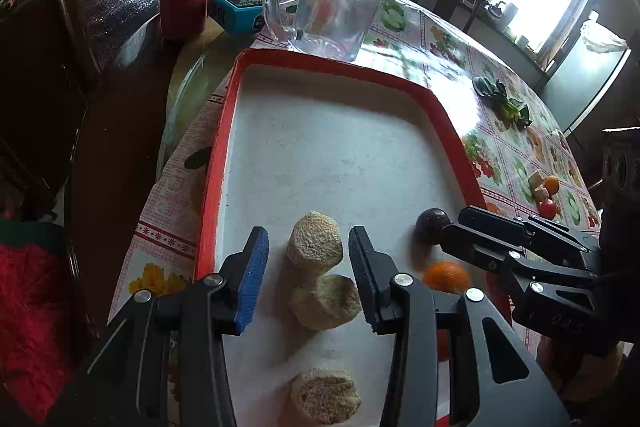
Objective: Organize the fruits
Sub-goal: 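Lower the cake into the tray and open the left tool while the right tool releases the plum, then withdraw both open tools from the tray toward the loose fruit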
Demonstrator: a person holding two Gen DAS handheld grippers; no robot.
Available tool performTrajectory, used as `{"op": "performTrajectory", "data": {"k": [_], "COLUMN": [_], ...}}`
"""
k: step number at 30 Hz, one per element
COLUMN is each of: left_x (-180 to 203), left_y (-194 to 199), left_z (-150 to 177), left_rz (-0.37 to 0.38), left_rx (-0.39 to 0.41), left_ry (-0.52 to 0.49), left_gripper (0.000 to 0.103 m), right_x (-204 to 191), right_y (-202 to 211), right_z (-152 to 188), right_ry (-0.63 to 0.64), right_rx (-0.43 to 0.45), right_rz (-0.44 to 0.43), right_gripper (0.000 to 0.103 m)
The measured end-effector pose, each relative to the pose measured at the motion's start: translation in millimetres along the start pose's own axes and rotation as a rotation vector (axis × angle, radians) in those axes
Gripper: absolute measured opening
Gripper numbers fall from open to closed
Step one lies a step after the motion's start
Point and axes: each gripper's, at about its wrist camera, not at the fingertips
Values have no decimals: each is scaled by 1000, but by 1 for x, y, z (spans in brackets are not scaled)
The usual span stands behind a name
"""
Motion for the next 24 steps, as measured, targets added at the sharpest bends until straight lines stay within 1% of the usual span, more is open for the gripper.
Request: {"op": "performTrajectory", "data": {"k": [7,12,24], "left_x": [14,34,100], "left_y": [23,33,35], "left_z": [9,16,31], "left_rz": [23,54,142], "left_rx": [43,55,39], "left_ry": [-9,-33,-135], "left_gripper": [40,40,40], "right_x": [8,25,97], "right_y": [37,66,129], "right_z": [17,37,98], "right_ry": [-36,-80,-239], "right_rx": [57,87,141], "right_rz": [-10,8,111], "right_gripper": [40,41,42]}}
Point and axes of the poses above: each gripper's, at about its wrist camera, not at the fingertips, and y roughly against the way its jaws point, x to its right, z to its underside
